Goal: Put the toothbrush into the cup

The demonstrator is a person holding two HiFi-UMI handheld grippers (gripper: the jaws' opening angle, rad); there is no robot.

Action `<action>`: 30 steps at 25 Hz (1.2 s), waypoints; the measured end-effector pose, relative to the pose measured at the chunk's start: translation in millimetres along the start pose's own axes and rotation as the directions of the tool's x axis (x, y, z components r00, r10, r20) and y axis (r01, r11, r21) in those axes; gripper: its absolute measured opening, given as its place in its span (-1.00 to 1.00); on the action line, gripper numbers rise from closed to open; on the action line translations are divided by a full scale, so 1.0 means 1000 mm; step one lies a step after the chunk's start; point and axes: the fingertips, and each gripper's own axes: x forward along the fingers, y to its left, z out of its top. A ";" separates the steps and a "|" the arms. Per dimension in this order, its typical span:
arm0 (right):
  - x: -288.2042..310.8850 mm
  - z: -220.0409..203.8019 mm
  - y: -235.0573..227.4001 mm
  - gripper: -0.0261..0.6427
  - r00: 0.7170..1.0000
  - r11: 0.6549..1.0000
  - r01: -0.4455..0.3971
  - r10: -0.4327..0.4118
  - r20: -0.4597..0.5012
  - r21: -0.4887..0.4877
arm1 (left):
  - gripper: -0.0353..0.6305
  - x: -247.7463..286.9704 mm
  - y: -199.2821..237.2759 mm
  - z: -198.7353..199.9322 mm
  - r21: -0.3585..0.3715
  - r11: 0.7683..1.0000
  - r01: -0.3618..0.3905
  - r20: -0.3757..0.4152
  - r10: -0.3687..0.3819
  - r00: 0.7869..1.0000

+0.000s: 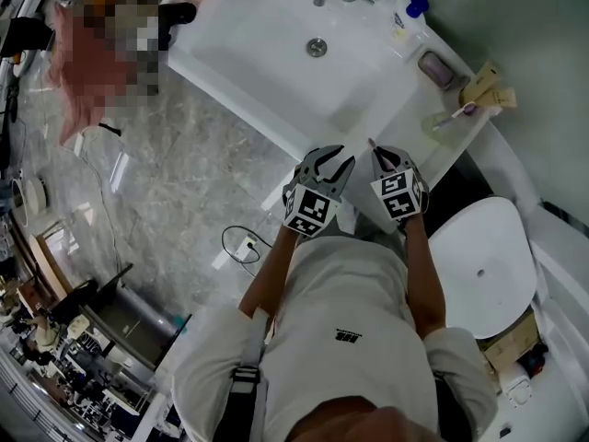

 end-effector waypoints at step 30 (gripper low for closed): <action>-0.137 0.058 -0.075 -0.78 0.836 0.938 0.185 -0.307 0.455 0.293 | -0.52 0.036 -0.046 0.077 0.117 0.976 0.184 0.098 -0.196 0.976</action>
